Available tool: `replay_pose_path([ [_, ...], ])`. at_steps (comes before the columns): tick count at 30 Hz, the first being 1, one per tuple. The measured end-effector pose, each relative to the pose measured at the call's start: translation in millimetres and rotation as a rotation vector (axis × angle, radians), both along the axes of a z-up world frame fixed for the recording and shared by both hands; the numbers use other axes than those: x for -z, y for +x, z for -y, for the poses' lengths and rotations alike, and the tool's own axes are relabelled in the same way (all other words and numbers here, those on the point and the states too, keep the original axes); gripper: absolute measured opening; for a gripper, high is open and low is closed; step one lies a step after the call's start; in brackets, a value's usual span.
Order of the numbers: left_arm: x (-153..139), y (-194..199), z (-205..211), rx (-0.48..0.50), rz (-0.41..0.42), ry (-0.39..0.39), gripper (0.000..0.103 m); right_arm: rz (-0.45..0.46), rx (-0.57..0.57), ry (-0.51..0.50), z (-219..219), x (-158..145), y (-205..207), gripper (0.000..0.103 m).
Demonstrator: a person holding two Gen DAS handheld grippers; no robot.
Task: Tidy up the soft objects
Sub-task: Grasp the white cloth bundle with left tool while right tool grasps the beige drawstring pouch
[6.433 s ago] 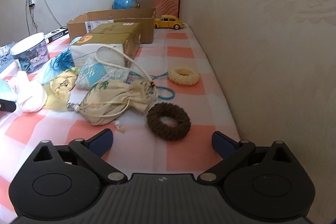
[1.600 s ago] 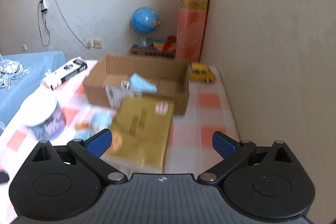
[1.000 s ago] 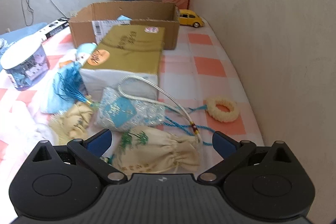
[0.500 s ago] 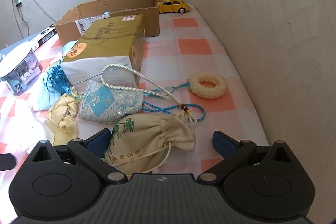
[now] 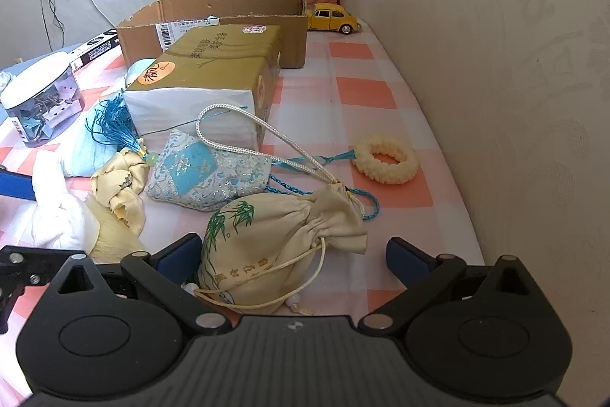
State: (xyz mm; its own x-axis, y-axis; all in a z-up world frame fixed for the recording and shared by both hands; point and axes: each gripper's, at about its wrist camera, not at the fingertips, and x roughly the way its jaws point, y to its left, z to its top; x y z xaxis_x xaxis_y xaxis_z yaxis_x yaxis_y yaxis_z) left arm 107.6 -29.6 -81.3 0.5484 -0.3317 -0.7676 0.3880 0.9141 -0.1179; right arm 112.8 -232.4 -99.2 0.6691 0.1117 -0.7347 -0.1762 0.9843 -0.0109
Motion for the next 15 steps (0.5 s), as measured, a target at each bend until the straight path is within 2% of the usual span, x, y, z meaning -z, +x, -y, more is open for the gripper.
replay_pose_path([
  [3,-1,-1,-2,-0.003,0.012,-0.001,0.067,0.012,-0.01,0.002,1,0,-2,0.103],
  [5,-2,-1,-8,-0.013,0.002,-0.018,0.065,0.021,-0.015,0.003,1,1,-3,0.103],
  [11,-4,-7,-33,-0.098,0.002,0.037,0.065,0.04,-0.04,0.008,-2,1,-8,0.103],
  [15,-4,-10,-49,-0.148,-0.005,0.033,0.065,0.043,-0.074,0.008,-6,1,-7,0.103],
])
